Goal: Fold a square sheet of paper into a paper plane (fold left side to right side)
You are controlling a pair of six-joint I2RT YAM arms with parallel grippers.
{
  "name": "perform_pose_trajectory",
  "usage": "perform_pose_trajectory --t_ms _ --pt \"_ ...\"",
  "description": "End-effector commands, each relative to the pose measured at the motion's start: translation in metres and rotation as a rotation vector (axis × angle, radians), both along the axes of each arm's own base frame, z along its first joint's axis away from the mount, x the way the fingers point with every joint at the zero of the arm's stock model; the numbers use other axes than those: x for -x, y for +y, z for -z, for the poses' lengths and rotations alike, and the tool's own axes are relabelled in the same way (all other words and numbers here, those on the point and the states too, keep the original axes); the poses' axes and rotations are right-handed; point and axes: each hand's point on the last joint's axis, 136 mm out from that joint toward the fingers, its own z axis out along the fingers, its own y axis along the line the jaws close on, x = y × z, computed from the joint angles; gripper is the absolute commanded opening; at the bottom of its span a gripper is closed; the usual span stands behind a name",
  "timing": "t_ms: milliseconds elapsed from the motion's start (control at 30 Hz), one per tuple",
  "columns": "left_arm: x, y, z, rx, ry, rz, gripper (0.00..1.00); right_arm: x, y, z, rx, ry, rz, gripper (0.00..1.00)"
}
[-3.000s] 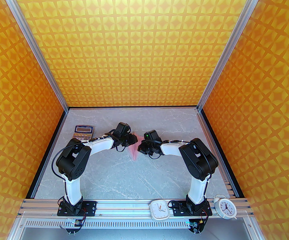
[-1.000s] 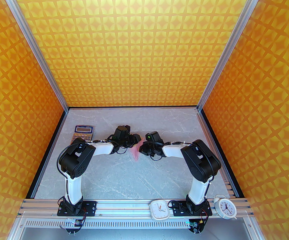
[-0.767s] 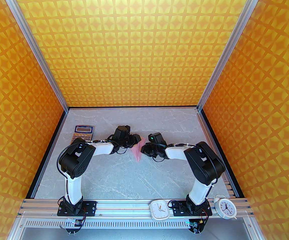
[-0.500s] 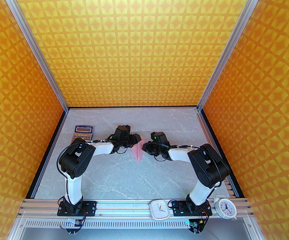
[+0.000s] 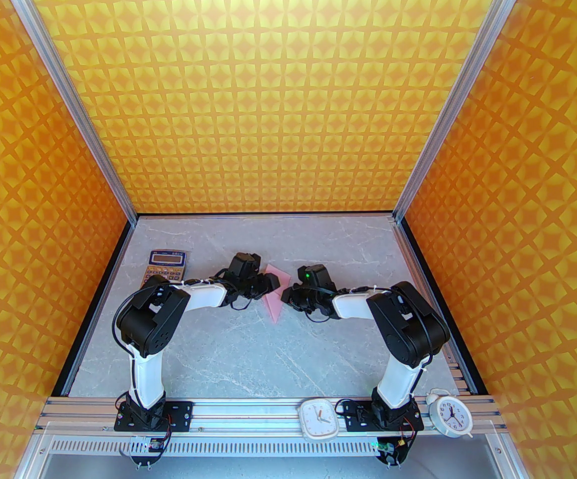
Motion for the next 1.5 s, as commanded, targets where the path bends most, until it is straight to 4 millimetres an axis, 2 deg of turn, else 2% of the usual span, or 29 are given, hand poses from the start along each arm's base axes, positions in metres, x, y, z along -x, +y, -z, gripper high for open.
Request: perform_pose_trajectory --t_ms 0,67,133,167,367,567,800,1033,1133,1233,1333,1467 --pt "0.002 0.009 -0.011 -0.038 -0.062 0.023 0.44 -0.004 0.004 0.001 0.003 0.003 -0.015 0.16" --pt "0.003 0.01 -0.008 -0.037 -0.061 0.013 0.35 -0.005 0.005 -0.003 -0.002 -0.006 -0.016 0.16" --pt "0.002 0.015 -0.002 -0.064 -0.054 -0.006 0.21 -0.006 0.006 -0.008 -0.006 -0.019 -0.019 0.16" --pt "0.003 0.017 0.001 -0.075 -0.049 -0.015 0.18 -0.006 0.006 -0.01 -0.007 -0.021 -0.022 0.16" --pt "0.002 0.031 0.014 -0.165 -0.011 -0.063 0.06 -0.001 0.008 -0.016 0.012 -0.036 -0.036 0.17" --pt "0.002 0.036 0.016 -0.226 -0.006 -0.079 0.01 -0.001 0.016 -0.013 -0.018 -0.034 -0.016 0.15" --pt "0.003 0.034 0.019 -0.237 0.0 -0.075 0.0 -0.002 0.02 -0.011 -0.055 -0.022 -0.003 0.13" --pt "0.001 0.029 0.018 -0.233 -0.007 -0.067 0.02 0.0 0.022 0.004 -0.051 0.016 -0.008 0.13" --pt "0.002 0.028 0.017 -0.236 -0.008 -0.061 0.02 0.004 0.019 0.017 -0.01 0.05 -0.013 0.12" --pt "0.002 0.03 0.014 -0.242 -0.012 -0.057 0.12 0.008 0.01 0.027 0.048 0.074 -0.005 0.09" --pt "0.0 0.035 0.009 -0.267 -0.026 -0.067 0.17 0.009 0.007 0.03 0.077 0.077 -0.009 0.09" --pt "-0.002 0.039 0.002 -0.29 -0.045 -0.072 0.2 0.009 0.007 0.03 0.079 0.077 -0.009 0.08"
